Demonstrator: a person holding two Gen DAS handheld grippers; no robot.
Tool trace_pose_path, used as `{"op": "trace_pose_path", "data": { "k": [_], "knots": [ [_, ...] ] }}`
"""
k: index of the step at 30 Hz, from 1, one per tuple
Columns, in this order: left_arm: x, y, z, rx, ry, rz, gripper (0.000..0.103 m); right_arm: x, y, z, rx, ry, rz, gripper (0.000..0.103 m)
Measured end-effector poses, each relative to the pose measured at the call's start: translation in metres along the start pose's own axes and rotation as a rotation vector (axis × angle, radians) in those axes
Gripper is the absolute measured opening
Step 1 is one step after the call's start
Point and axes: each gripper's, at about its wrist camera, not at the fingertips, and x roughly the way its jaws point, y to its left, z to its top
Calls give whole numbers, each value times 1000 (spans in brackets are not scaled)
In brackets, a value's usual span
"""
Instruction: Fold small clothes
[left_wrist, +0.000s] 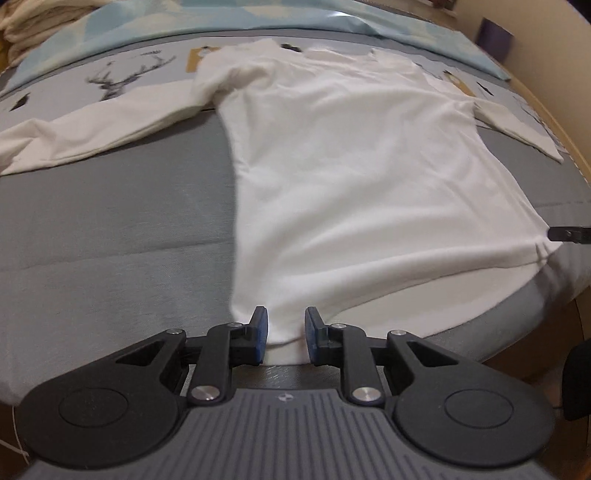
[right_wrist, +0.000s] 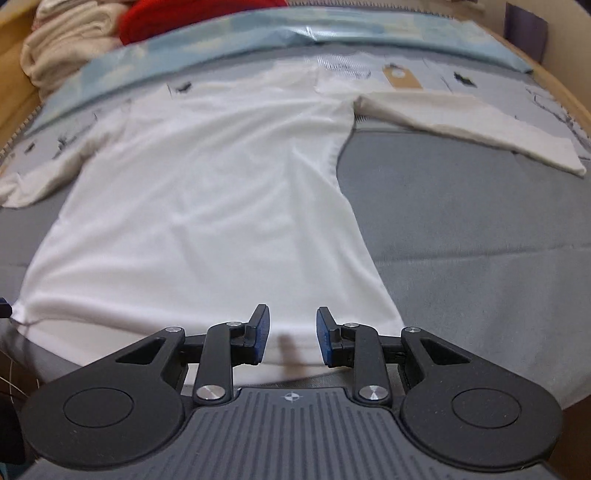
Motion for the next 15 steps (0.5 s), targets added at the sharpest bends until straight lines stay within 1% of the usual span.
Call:
{"op": "trace_pose_path", "data": {
  "k": [2,3,4,5,6,7,8,10,12,13,15],
  "knots": [
    [11,-5,-2,36,25,-26,31,6,-3,2,21,20,3,30],
    [19,-9,-3,60,48,-19,31,8,-3,1,30,30,1,30],
    [28,-13,-5,97,75,24,31,10,-4,-1,36,38,-1,30],
    [33,-15,-8,129,81,58,32,20,-9,0,43,52,-5,30],
    [34,-17,-9,150,66,67,32,25,-13,-2,52,66,-8,30],
    [33,-19,-9,159,59,70,24,29,-16,-3,65,80,-13,30],
    [31,-18,-8,159,49,73,2,33,-19,-2,78,90,-17,30],
    [27,-13,-8,144,51,68,2,38,-24,-2,105,100,-23,30],
    [15,-5,-7,121,32,63,1,37,-30,-1,137,97,-24,31],
    [6,-2,-5,105,8,53,1,36,-31,0,149,94,-23,31],
    [-18,9,-3,44,-57,7,1,35,-34,1,166,85,-26,31]
  ]
}}
